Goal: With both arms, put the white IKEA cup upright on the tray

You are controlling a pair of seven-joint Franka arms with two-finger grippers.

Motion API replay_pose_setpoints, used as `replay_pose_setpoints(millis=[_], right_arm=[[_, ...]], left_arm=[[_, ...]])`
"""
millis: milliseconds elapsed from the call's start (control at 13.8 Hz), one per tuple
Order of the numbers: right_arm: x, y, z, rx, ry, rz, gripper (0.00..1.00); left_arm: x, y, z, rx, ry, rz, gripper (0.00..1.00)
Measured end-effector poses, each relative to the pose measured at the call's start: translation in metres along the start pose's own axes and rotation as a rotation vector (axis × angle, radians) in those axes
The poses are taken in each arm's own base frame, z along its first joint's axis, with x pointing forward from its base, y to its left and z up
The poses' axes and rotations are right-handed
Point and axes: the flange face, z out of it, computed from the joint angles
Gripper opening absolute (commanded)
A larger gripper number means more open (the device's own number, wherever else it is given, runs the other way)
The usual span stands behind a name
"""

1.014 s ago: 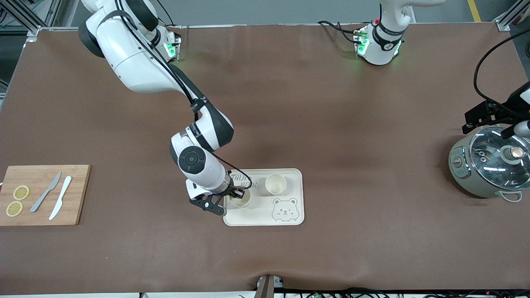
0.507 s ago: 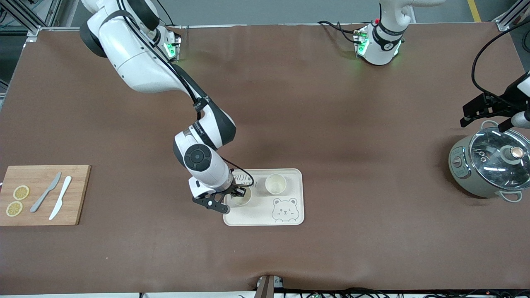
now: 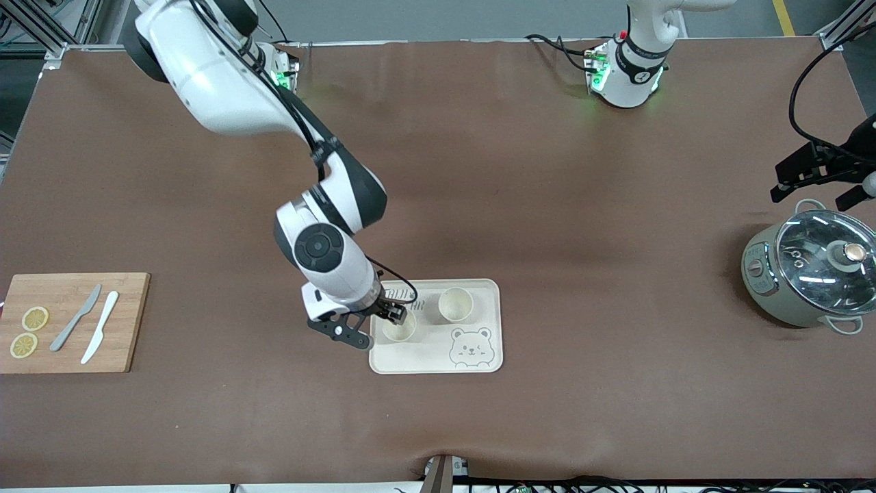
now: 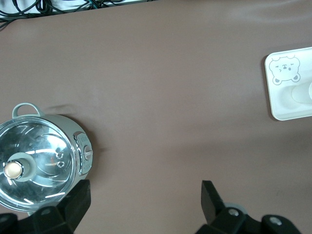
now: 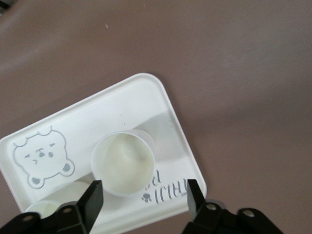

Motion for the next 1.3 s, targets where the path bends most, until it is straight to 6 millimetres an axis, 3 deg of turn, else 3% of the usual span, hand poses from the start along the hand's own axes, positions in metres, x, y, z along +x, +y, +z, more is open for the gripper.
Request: replay_pose_setpoints(millis=[72,217,362,507,652,941,1086,1303], right_arm=[[-0.002,0.006,-0.047,-0.026,0.003,0.002,1.00],[-0.004,0.043,-0.151,-0.096,0.004,-0.038,1.00],[0.013,0.111,-0.236,-0.150,-0.007,-0.131,1.00],[0.043,0.190,-0.291,-0.171,-0.020,-0.201,1.00],[0.075,0.260,-0.315,-0.171,-0.027,-0.254,1.00],[0.122,0.359,-0.315,-0.126,-0.068,-0.268,1.00],[0.132,0.388,-0.314,-0.118,-0.076,-0.267,1.00],[0.132,0.388,-0.312,-0.112,-0.079,-0.275,1.00]], left_arm=[[0.000,0.000,0.000,0.000,0.000,0.000,1.00],[0.000,0.000,0.000,0.000,-0.001,0.000,1.00],[0.000,0.000,0.000,0.000,-0.001,-0.001,1.00],[0.000,-0.001,0.000,0.000,-0.001,-0.001,1.00],[0.000,-0.001,0.000,0.000,-0.001,-0.001,1.00],[0.002,0.000,-0.009,0.003,0.018,0.000,1.00],[0.004,0.001,-0.014,0.000,0.028,0.001,1.00],[0.012,0.003,-0.018,-0.021,0.018,0.000,1.00]])
